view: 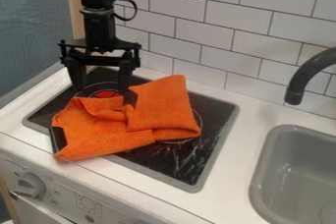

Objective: Fold the cloth from left to right

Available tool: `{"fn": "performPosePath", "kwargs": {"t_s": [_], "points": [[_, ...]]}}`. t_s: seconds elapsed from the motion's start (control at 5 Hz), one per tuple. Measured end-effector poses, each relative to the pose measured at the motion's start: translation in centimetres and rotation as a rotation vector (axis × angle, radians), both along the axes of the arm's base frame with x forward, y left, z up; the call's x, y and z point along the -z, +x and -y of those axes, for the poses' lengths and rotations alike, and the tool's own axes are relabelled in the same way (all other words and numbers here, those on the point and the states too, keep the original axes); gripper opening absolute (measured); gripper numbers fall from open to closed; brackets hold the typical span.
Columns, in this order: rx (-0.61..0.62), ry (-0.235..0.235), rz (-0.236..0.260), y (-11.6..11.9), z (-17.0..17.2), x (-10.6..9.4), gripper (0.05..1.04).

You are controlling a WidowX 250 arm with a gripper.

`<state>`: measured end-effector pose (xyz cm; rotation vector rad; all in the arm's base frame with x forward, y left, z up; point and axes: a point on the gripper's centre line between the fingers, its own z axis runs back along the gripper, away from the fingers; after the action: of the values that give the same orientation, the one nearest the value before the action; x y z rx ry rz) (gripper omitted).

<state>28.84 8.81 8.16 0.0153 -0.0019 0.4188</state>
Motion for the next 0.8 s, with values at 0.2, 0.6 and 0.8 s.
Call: {"fn": "performPosePath", "kwargs": {"t_s": [0.2, 0.6, 0.8], "points": [[-0.079, 0.024, -0.007, -1.4, -2.0, 0.5, 1.000], [-0.113, 0.097, -0.036, -2.7, -3.4, 2.0, 1.000], [-0.110, 0.116, -0.065, -3.0, -3.7, 3.2, 1.000]]}}
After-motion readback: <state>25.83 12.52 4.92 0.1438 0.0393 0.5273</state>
